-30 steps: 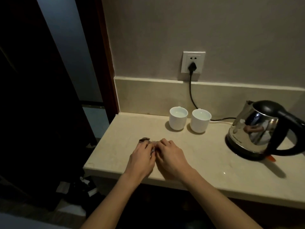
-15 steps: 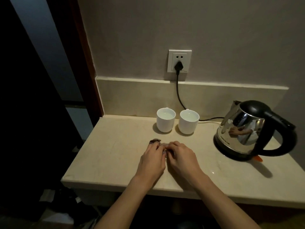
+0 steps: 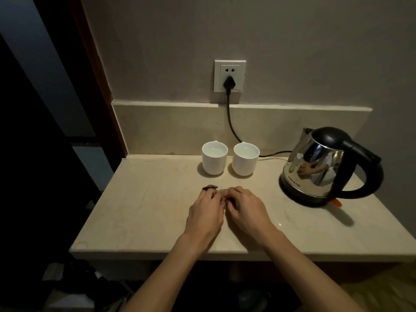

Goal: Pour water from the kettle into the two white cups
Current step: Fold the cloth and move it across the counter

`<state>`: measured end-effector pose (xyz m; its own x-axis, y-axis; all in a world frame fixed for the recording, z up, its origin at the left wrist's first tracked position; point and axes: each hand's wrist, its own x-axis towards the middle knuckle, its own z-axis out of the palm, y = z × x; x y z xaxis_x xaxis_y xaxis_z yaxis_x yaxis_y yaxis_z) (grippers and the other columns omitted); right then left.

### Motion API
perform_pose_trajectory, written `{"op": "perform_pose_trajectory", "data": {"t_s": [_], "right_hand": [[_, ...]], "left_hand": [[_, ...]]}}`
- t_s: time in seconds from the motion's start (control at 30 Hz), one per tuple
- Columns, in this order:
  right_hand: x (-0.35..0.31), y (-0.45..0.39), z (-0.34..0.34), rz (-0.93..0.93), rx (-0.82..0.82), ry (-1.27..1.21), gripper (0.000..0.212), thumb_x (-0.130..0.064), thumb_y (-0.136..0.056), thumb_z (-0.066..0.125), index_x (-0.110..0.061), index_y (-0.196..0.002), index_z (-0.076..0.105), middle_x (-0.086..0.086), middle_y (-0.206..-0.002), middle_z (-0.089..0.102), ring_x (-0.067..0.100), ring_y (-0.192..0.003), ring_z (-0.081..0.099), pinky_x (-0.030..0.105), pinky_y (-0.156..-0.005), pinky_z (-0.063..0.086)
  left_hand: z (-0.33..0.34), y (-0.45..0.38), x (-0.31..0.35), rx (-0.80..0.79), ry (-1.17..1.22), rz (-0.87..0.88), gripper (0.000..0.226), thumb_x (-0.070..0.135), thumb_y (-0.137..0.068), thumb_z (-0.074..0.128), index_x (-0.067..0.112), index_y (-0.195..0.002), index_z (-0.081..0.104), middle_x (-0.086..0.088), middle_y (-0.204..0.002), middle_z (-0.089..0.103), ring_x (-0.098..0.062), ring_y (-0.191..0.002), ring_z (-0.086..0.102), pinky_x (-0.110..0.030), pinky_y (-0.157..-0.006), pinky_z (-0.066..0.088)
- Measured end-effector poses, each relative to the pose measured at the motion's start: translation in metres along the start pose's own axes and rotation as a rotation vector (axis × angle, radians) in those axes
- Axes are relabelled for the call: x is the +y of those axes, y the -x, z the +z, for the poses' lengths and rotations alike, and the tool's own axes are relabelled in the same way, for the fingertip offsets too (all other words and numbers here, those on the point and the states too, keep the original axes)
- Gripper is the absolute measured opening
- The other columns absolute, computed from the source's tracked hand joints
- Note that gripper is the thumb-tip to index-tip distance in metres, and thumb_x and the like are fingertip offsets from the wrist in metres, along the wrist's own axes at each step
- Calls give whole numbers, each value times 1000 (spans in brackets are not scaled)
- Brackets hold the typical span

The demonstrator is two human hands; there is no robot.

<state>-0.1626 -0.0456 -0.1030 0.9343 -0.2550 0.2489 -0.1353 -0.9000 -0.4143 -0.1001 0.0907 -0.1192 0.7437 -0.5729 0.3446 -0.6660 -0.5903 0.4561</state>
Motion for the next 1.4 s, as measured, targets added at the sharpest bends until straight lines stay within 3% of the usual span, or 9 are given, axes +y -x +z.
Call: {"op": "perform_pose_trajectory", "data": {"t_s": [0.2,0.33,0.5,0.63,0.8,0.97,1.1,1.27,1.4], "right_hand": [[24,68,-32,87,22,34,31,-30,-94,62,-32,-125,67,-14,-129,64,6,-111,59,20,-89,48],[49,100,-43,186,54,-1,31,-26,-91,68,-32,-122,69,-13,-127,67,4,-114,61,22,-93,51],[71,64,-43,216,117,22,32,-17,-91,65,-21,-122,72,-2,-124,71,18,-112,66,34,-93,53],[81,31,-43,196,144,39,28,-15,-92,62,-17,-118,72,1,-116,72,22,-101,68,36,-85,54],[80,18,-40,170,150,33,28,-16,-94,58,-16,-119,72,2,-115,71,23,-100,66,36,-87,53],[44,12,-24,91,105,22,32,-18,-93,55,-21,-121,70,3,-117,71,24,-101,65,36,-86,52],[-24,-18,10,-49,19,-44,33,-23,-95,49,-27,-121,69,2,-112,70,23,-98,64,40,-82,54],[-111,-42,57,-197,-46,-58,22,-21,-97,55,-20,-114,71,5,-102,67,24,-92,62,34,-77,51],[-122,-28,65,-235,-38,-45,26,-26,-97,54,-21,-117,68,4,-108,67,26,-99,62,36,-76,50]], "left_hand": [[24,35,47,-30,26,115,27,31,-102,46,23,-123,62,3,-131,54,-15,-124,50,-36,-89,55],[41,42,82,-83,70,138,27,29,-103,48,24,-129,57,3,-134,51,-15,-123,48,-34,-90,55],[56,1,87,-108,81,182,30,21,-101,56,21,-132,57,-1,-140,50,-17,-131,45,-34,-91,55],[63,-34,82,-112,74,196,37,18,-101,56,21,-138,53,-2,-141,50,-19,-133,44,-38,-96,54],[56,-50,73,-141,62,196,34,26,-103,52,23,-136,56,-1,-137,54,-20,-128,48,-40,-93,53],[28,-38,37,-130,17,162,33,31,-102,53,25,-134,58,0,-135,57,-19,-124,50,-42,-94,53],[-18,-19,-33,-93,-62,49,33,32,-102,53,26,-133,60,2,-136,58,-17,-121,53,-39,-99,51],[-82,14,-108,-66,-172,-93,31,32,-100,57,29,-131,63,3,-132,62,-17,-114,57,-38,-97,51],[-93,38,-113,-44,-213,-112,31,35,-99,58,30,-129,65,3,-130,64,-20,-108,59,-35,-89,50]]}}
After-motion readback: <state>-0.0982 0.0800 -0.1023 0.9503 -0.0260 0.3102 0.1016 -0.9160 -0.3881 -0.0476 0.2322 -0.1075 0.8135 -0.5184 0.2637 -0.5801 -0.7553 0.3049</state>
